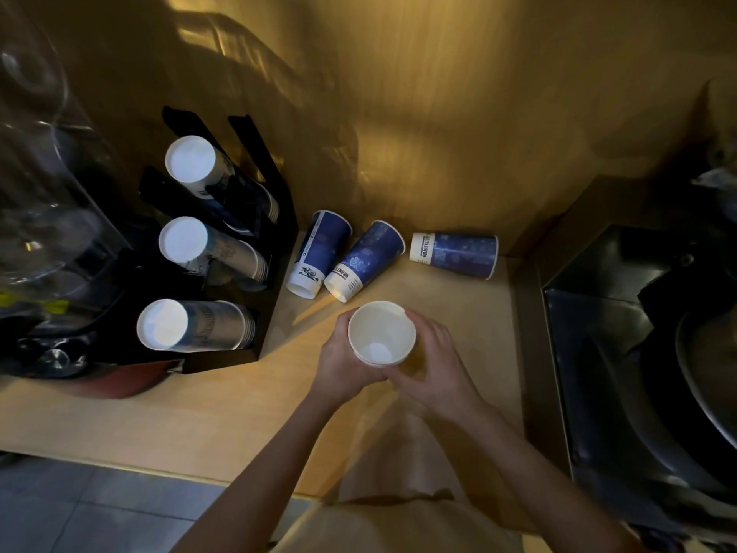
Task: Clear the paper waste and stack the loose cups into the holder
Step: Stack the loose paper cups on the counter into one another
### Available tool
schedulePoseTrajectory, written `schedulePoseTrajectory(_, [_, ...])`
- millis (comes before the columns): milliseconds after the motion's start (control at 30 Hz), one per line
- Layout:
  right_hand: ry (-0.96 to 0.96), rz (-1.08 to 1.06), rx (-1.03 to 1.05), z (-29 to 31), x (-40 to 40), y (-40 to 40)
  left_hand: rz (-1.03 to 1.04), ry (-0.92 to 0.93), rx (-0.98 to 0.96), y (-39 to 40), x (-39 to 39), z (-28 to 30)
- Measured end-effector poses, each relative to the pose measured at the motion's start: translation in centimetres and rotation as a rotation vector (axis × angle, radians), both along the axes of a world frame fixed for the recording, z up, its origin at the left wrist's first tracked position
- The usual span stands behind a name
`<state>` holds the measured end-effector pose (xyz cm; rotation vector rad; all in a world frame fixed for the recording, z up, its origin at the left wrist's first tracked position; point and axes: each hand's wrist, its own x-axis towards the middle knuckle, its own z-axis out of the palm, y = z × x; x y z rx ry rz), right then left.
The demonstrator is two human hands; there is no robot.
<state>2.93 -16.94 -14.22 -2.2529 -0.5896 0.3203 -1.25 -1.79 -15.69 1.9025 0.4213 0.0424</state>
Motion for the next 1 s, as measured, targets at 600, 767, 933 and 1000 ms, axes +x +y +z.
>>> schedulePoseTrajectory(600, [0.032, -0.357, 0.103, 1.7, 4.1, -6.1, -0.234, -0.104, 0.099, -6.7, 8.3, 2.1])
schedulePoseTrajectory(767, [0.031, -0.513, 0.104, 1.0, 5.1, -8.0, -0.359, -0.114, 0.142, -9.2, 10.7, 1.7])
schedulePoseTrajectory(933, [0.057, -0.573, 0.104, 0.8, 5.4, -8.9, -0.412, -0.107, 0.174, -10.5, 11.9, 1.2])
schedulePoseTrajectory(1000, [0.071, -0.582, 0.082, 0.6, 5.5, -9.2, -0.414, -0.086, 0.209, -10.9, 12.2, 0.9])
